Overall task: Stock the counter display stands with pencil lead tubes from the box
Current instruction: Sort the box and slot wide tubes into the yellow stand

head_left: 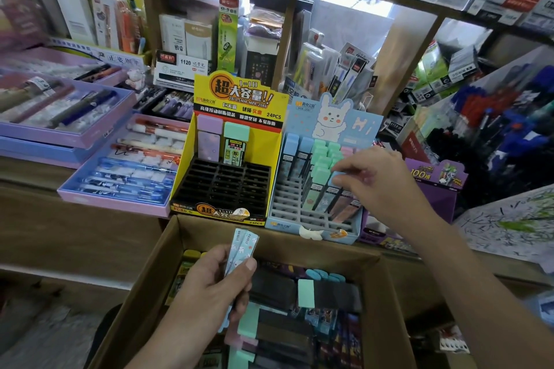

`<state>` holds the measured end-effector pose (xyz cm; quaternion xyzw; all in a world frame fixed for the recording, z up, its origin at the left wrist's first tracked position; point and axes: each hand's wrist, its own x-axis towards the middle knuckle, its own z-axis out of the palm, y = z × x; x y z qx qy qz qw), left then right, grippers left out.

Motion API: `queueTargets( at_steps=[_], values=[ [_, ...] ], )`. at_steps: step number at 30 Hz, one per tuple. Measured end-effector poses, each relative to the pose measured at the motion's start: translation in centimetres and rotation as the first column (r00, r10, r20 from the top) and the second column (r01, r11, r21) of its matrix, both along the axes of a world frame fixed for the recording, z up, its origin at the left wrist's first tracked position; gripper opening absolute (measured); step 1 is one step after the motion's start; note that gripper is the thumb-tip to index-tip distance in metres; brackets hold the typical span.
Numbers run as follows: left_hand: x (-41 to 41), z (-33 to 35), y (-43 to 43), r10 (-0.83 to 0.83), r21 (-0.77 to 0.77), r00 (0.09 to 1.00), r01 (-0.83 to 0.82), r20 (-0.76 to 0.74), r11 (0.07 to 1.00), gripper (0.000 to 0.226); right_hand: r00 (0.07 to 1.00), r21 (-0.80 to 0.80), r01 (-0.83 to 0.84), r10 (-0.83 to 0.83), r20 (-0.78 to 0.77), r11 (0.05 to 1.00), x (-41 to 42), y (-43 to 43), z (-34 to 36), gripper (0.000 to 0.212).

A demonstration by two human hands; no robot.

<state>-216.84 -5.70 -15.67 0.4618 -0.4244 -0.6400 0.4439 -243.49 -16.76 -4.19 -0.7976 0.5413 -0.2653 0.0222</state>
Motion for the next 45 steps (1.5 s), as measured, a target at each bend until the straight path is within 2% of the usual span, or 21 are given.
queueTargets(
  at_steps=[3, 7, 11, 16, 20, 24, 28, 34, 43, 45],
  values=[
    [0.0, -0.2, -0.1, -0.003, -0.005, 1.000, 0.003, 0.008, 1.000, 0.036, 1.000, -0.012, -0.003, 0.003, 0.030, 1.000, 0.2, 0.2, 0.3, 0.004],
    [0.0, -0.3, -0.1, -0.006, -0.004, 1.000, 0.006, 0.011, 1.000, 0.037, 0.980, 0.051, -0.023, 0.013, 0.199, 0.998, 0.4, 0.5, 1.1, 0.007],
    [0.0, -0.4, -0.1, -0.007, -0.006, 1.000, 0.007, 0.003, 1.000, 0.035, 0.948, 0.026, -0.033, 0.023, 0.317, 0.999, 1.0, 0.5, 1.6, 0.013],
    [0.1, -0.4, -0.1, -0.001, 0.004, 1.000, 0.001, -0.009, 1.000, 0.034, 0.930, -0.018, -0.047, 0.050, 0.364, 0.999, 2.8, -0.3, 1.9, 0.011],
    [0.2, -0.3, -0.1, -0.003, -0.001, 1.000, 0.003, -0.022, 1.000, 0.021, 0.944, -0.065, -0.044, 0.062, 0.325, 0.997, 4.4, -1.5, 2.0, 0.011],
    [0.2, -0.1, -0.1, -0.006, -0.016, 1.000, 0.006, -0.012, 1.000, 0.020, 0.964, 0.034, -0.013, 0.003, 0.267, 0.999, 5.0, -3.3, 1.9, 0.003],
    [0.3, 0.0, 0.0, 0.006, -0.002, 1.000, -0.006, 0.002, 1.000, 0.021, 0.983, 0.039, -0.006, -0.001, 0.185, 0.999, 5.2, -4.0, 1.6, 0.005],
    [0.2, 0.3, 0.0, 0.000, -0.010, 1.000, 0.000, 0.026, 1.000, 0.021, 0.988, 0.019, -0.015, 0.012, 0.157, 1.000, 5.3, -4.1, 1.4, 0.004],
    [0.2, 0.6, 0.1, -0.004, -0.004, 1.000, 0.004, 0.025, 1.000, 0.019, 0.976, 0.091, 0.014, -0.034, 0.215, 0.996, 5.0, -4.8, 0.6, 0.011],
    [0.2, 0.6, 0.1, -0.008, -0.002, 1.000, 0.008, 0.019, 1.000, 0.019, 0.985, 0.069, 0.039, -0.050, 0.167, 0.997, 5.2, -5.1, 0.3, 0.009]
  ],
)
